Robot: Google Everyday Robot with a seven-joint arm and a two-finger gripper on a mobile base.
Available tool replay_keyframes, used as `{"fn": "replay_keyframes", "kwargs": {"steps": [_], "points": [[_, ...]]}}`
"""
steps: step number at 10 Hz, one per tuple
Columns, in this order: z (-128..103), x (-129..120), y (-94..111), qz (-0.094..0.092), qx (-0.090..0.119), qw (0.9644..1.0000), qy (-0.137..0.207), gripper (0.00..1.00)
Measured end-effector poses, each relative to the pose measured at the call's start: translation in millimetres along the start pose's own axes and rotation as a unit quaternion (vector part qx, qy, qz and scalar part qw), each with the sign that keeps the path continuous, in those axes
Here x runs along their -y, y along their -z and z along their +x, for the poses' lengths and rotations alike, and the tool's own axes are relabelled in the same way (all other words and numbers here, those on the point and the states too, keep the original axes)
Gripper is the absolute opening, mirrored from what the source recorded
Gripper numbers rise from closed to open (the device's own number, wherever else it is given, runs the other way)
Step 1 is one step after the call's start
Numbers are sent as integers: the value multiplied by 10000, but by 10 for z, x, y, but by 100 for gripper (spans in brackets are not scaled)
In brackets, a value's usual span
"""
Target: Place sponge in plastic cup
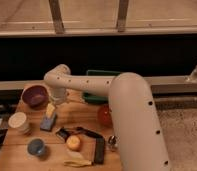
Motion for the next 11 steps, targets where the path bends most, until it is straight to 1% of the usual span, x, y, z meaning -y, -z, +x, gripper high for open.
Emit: {"fn": "replay_keyframes", "kwargs": {"steps": [1,2,4,6,9,11], "points": [[-123,-59,-68,-6,3,9999,127,80],[-198,-91,-105,16,9,9998,220,80],[-258,-128,-198,7,34,9993,365,80],[-248,-145,-294,-47,37,9992,394,80],[-108,-127,-438,-280,99,9992,265,80],[-38,-140,-478,-376,139,9990,217,80]]}}
